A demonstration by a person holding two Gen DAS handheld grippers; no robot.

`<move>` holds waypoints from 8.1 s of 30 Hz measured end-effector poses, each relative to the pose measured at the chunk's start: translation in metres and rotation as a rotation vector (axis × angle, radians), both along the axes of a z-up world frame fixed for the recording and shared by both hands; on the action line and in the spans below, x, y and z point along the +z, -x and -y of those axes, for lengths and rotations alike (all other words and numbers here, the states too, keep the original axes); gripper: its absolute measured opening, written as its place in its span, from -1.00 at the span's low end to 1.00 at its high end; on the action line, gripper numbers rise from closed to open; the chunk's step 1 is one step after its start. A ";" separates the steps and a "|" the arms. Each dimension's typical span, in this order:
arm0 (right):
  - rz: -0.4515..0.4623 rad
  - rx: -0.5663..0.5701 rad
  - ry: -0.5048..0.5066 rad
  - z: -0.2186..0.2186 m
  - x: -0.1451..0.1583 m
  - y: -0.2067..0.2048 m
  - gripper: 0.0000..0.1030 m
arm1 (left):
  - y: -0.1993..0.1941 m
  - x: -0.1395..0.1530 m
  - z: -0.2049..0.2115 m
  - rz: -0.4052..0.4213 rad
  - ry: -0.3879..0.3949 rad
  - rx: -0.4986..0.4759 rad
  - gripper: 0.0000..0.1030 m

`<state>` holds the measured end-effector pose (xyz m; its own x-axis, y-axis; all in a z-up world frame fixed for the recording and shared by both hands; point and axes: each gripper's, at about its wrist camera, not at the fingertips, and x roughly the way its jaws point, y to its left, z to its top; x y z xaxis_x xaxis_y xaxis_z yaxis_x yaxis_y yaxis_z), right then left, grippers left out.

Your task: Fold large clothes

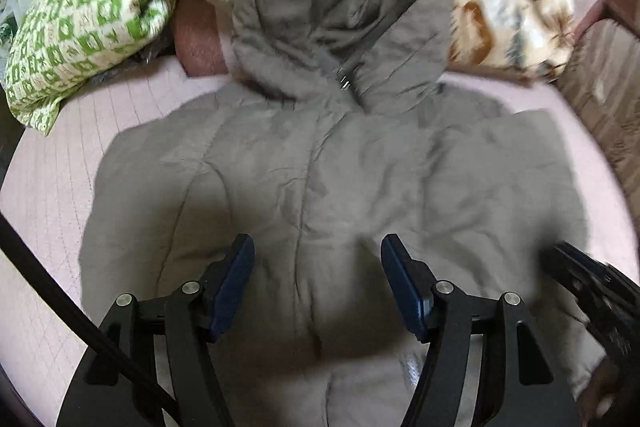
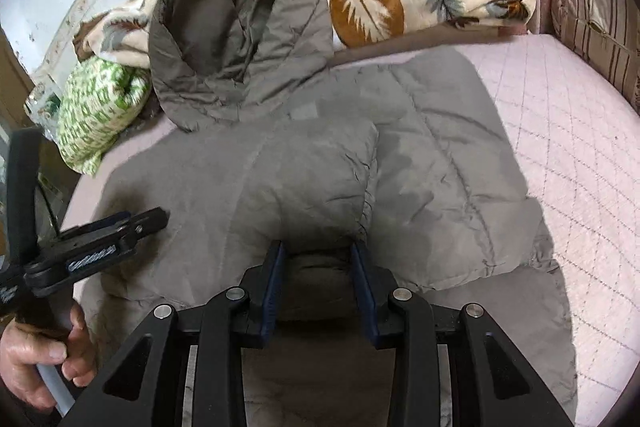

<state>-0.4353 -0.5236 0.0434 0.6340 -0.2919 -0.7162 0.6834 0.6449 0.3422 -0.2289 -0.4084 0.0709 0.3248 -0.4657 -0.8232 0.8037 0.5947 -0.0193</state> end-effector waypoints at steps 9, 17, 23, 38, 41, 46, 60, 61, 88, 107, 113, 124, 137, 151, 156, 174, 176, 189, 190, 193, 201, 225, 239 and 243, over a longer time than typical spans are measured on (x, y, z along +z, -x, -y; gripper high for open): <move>0.015 0.078 0.055 -0.027 0.015 -0.010 -0.29 | -0.006 -0.009 -0.059 0.002 -0.033 0.081 0.28; -0.029 0.089 0.024 -0.024 -0.002 -0.020 -0.29 | -0.001 -0.006 -0.064 -0.027 -0.028 0.063 0.42; 0.037 0.149 -0.012 -0.052 0.019 0.002 -0.29 | 0.033 0.014 -0.137 -0.020 0.090 0.106 0.42; -0.071 0.193 -0.063 -0.113 -0.010 0.033 -0.29 | 0.057 -0.003 -0.168 0.004 0.076 0.104 0.42; -0.003 0.165 -0.084 -0.107 0.010 0.048 -0.28 | 0.055 0.021 -0.154 0.093 0.112 0.122 0.54; 0.034 0.122 -0.077 -0.090 0.060 0.050 -0.14 | 0.055 0.023 -0.133 0.208 0.184 0.165 0.61; 0.213 -0.056 -0.078 0.049 0.204 -0.117 0.41 | 0.048 0.014 -0.128 0.231 0.174 0.091 0.61; 0.225 -0.079 -0.081 0.062 0.205 -0.127 0.41 | 0.046 0.012 -0.128 0.231 0.169 0.095 0.61; 0.291 -0.065 0.008 0.087 0.209 -0.183 -0.85 | 0.010 0.019 -0.128 0.158 0.235 0.188 0.65; 0.327 -0.029 -0.040 -0.066 0.165 -0.079 -0.86 | -0.014 0.031 -0.153 0.148 0.289 0.280 0.65; 0.272 -0.120 -0.179 -0.095 0.059 -0.058 -0.86 | -0.016 0.035 -0.159 0.149 0.299 0.297 0.65; 0.280 -0.140 -0.381 -0.064 -0.037 -0.061 -0.54 | -0.020 0.032 -0.155 0.131 0.283 0.283 0.65; 0.201 0.024 0.025 -0.082 0.082 -0.034 -0.13 | -0.015 0.029 -0.150 0.140 0.268 0.270 0.65; -0.172 -0.014 0.181 -0.020 0.000 -0.114 -0.14 | -0.024 0.025 -0.147 0.129 0.245 0.274 0.65; -0.054 -0.035 0.297 -0.044 0.051 -0.111 -0.15 | -0.028 0.027 -0.154 0.120 0.262 0.305 0.65; 0.007 0.201 0.181 -0.076 0.041 -0.152 -0.15 | -0.029 0.019 -0.148 0.121 0.224 0.291 0.65; 0.023 0.167 0.218 -0.071 0.056 -0.137 -0.15 | -0.029 0.018 -0.147 0.122 0.220 0.292 0.65; -0.137 0.094 0.198 -0.048 -0.006 -0.093 -0.15 | -0.018 0.009 -0.134 0.158 0.168 0.256 0.65; -0.143 0.092 0.197 -0.047 -0.010 -0.093 -0.15 | -0.018 0.008 -0.133 0.158 0.163 0.254 0.65; -0.158 0.088 0.207 -0.048 -0.007 -0.095 -0.15 | -0.020 0.007 -0.133 0.152 0.162 0.252 0.65; -0.054 0.122 0.286 -0.079 0.038 -0.101 -0.15 | -0.019 0.008 -0.133 0.157 0.165 0.251 0.65; -0.061 0.155 0.144 -0.111 0.030 -0.051 -0.16 | 0.010 0.012 -0.136 0.202 0.149 0.210 0.65; -0.120 0.142 0.106 -0.180 0.008 0.083 -0.16 | 0.104 -0.020 -0.230 0.137 0.013 0.198 0.65; -0.141 0.150 0.109 -0.200 -0.005 0.100 -0.16 | 0.127 -0.038 -0.260 0.099 -0.011 0.211 0.65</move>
<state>-0.5348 -0.3238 0.0379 0.5718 -0.2822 -0.7703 0.6134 0.7706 0.1730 -0.3560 -0.1487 0.0330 0.4934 -0.3697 -0.7873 0.6592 0.7495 0.0612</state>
